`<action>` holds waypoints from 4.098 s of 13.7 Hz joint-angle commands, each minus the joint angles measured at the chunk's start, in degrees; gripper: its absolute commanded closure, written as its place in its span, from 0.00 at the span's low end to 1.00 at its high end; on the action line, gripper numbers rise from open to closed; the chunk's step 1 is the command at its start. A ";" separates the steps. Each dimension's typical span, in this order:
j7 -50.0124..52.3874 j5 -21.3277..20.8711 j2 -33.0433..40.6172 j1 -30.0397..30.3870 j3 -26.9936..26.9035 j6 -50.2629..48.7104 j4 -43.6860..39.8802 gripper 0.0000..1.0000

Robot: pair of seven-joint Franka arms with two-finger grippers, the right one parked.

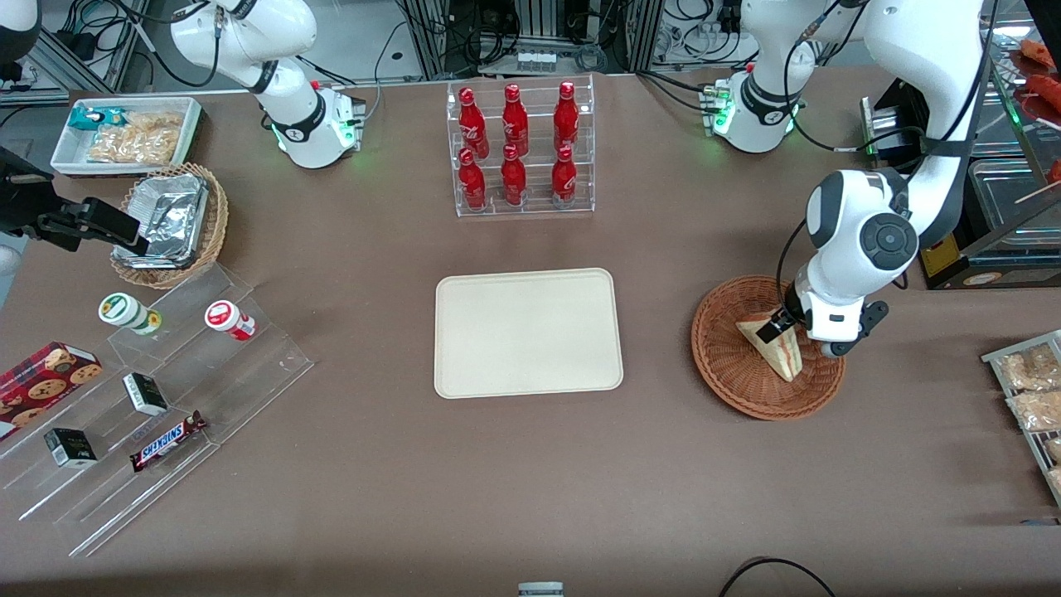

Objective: Place sandwich from basket to tray
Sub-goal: 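Close the left gripper on the wrapped sandwich and lift it, then carry the held sandwich over the cream tray and lower it, then open the left gripper to release the sandwich onto the tray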

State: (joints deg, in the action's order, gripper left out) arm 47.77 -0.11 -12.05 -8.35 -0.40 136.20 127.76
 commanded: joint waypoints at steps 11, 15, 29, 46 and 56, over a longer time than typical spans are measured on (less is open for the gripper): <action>8.66 0.29 -1.48 -1.14 0.04 -11.36 -9.52 0.89; 8.48 0.20 -1.39 -6.31 0.04 -17.55 -13.68 0.91; 8.57 5.03 -18.16 -33.64 1.36 -19.92 -34.22 0.93; 25.18 -3.05 -32.86 -40.87 1.19 -16.67 -50.86 0.94; 24.39 -2.17 -28.12 -40.34 1.10 -17.55 -50.86 0.00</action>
State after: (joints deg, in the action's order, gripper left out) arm 71.35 -2.14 -43.25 -48.22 1.20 119.95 76.65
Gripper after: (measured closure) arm 0.189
